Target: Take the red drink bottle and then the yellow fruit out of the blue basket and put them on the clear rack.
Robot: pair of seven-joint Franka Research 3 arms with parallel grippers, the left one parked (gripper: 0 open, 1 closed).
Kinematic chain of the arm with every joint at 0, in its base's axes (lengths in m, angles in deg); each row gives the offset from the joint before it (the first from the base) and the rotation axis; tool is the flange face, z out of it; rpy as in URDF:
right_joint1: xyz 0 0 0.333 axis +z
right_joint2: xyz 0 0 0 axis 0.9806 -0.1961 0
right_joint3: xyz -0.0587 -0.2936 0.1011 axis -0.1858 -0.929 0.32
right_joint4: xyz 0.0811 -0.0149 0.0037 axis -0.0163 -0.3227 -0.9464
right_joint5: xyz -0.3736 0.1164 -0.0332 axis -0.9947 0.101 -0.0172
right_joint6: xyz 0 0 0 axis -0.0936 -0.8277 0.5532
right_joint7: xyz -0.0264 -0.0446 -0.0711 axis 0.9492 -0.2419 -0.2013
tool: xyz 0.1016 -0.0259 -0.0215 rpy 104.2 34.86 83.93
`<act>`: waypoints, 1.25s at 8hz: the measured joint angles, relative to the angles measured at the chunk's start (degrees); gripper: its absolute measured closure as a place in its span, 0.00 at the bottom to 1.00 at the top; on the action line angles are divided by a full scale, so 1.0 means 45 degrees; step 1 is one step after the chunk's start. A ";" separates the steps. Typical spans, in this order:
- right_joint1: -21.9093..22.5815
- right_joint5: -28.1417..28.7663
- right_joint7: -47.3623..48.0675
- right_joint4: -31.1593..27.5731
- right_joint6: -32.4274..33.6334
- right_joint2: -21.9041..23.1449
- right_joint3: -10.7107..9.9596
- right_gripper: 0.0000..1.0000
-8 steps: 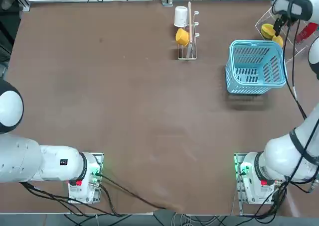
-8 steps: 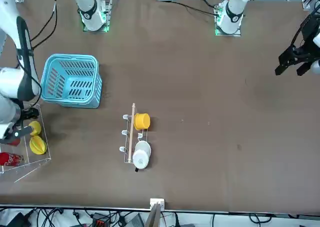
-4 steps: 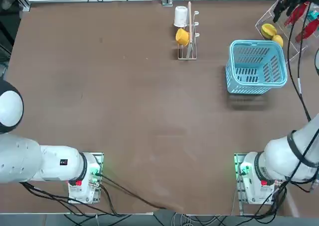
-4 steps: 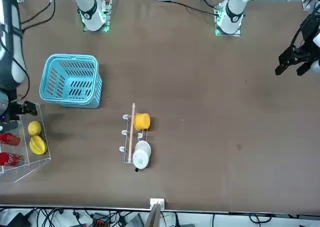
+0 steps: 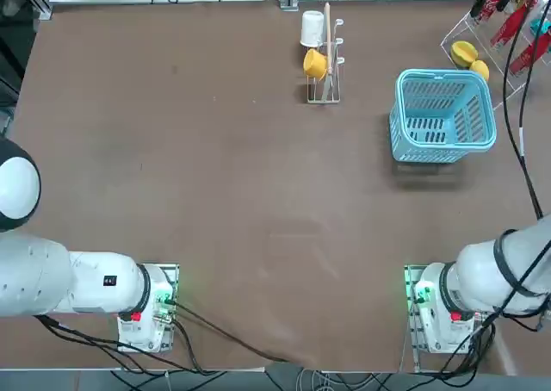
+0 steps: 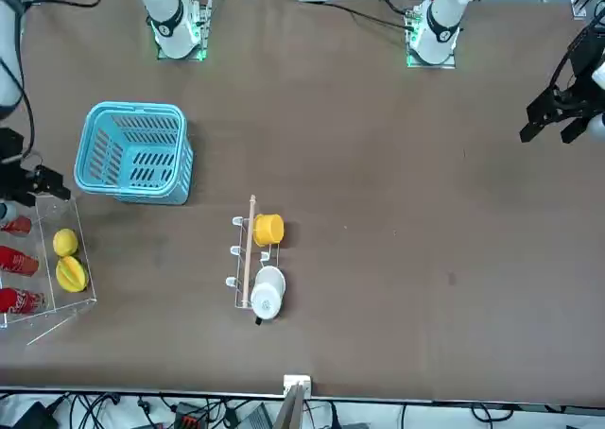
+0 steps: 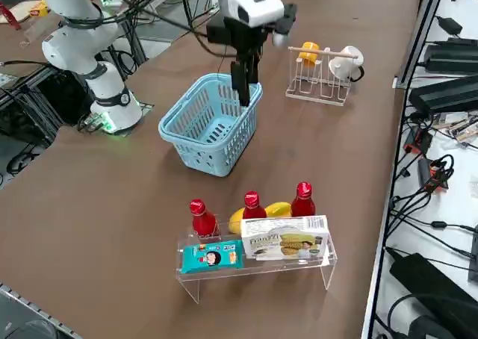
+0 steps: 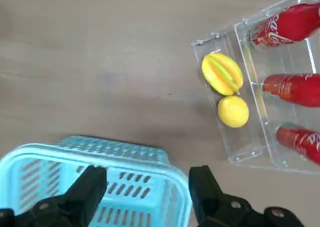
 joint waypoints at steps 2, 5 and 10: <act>0.0450 0.0009 0.1081 0.0011 0.0980 0.0954 0.0023 0.00; 0.1235 0.0012 0.2539 -0.0061 0.2212 0.2057 0.0023 0.00; 0.2001 0.0137 0.2656 -0.1660 0.2470 0.3715 -0.0597 0.00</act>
